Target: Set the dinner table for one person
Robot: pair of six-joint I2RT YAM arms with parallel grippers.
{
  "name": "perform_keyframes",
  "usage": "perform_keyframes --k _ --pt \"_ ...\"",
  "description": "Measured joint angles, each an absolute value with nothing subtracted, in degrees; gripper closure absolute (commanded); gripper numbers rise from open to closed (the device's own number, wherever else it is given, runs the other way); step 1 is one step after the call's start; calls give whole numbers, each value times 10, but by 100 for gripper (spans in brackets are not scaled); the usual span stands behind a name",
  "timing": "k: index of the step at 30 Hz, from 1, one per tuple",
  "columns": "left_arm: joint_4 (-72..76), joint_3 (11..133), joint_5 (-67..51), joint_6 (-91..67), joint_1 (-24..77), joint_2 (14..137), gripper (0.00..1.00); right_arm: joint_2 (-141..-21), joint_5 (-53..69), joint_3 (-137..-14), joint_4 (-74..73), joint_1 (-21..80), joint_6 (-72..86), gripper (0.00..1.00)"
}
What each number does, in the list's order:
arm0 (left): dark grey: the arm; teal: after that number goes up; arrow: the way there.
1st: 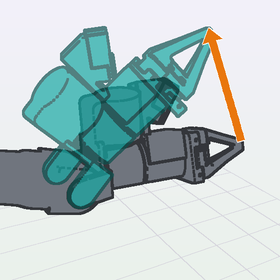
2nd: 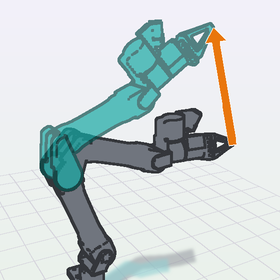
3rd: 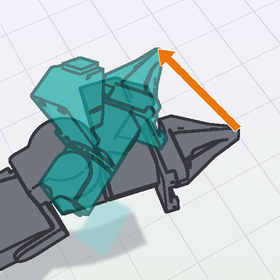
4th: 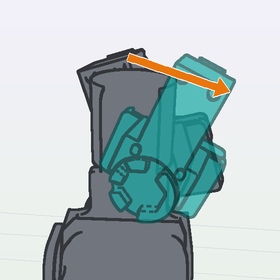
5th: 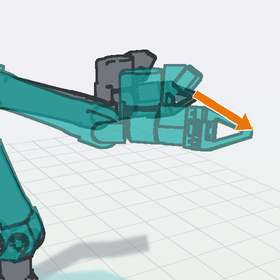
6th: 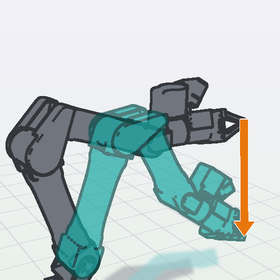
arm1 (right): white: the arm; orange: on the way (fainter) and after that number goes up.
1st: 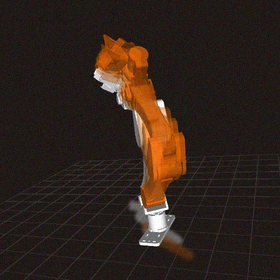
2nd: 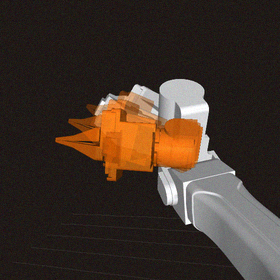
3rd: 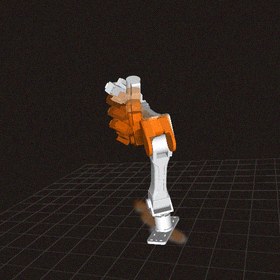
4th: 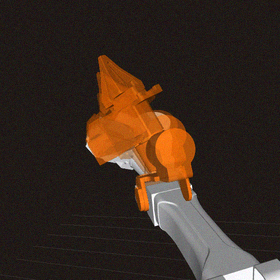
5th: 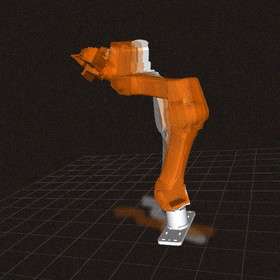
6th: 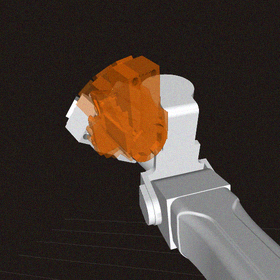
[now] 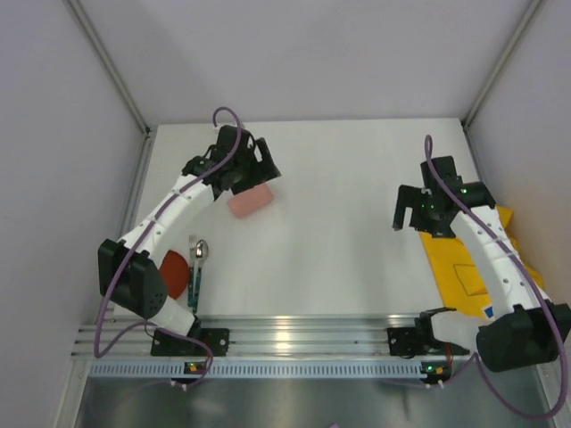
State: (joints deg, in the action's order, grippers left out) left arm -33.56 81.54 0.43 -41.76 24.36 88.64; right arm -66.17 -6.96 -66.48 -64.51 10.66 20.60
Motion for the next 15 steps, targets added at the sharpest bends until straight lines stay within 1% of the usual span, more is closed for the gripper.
perform_keyframes --k 5,9,15 --pt "-407 814 41 -385 255 887 11 -766 -55 -637 -586 36 203 0" --pt "-440 814 68 -352 258 900 11 -865 -53 -624 -538 1 199 0" --pt "-469 794 90 -322 261 910 11 -934 -70 -623 -502 -35 179 0"
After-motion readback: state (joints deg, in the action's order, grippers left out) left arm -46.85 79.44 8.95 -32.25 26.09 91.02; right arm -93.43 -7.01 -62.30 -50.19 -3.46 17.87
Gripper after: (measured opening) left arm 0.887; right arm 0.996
